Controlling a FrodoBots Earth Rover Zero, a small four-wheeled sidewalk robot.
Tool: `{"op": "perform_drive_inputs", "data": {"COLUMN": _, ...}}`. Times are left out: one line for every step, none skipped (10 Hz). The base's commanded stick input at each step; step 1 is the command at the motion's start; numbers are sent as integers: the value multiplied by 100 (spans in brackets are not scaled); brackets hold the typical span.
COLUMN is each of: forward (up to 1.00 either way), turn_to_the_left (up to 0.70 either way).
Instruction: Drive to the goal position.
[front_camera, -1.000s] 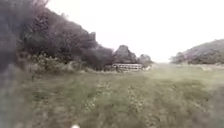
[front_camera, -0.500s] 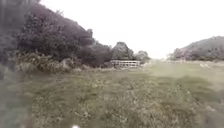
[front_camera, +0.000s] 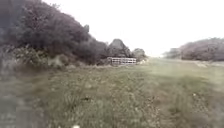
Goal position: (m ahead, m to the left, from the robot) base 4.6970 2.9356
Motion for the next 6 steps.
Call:
{"op": "perform_drive_inputs", "data": {"forward": 70, "turn_to_the_left": -14}}
{"op": "perform_drive_inputs", "data": {"forward": 70, "turn_to_the_left": -13}}
{"op": "perform_drive_inputs", "data": {"forward": 70, "turn_to_the_left": 0}}
{"op": "perform_drive_inputs", "data": {"forward": 70, "turn_to_the_left": 0}}
{"op": "perform_drive_inputs", "data": {"forward": 70, "turn_to_the_left": 0}}
{"op": "perform_drive_inputs", "data": {"forward": 70, "turn_to_the_left": 0}}
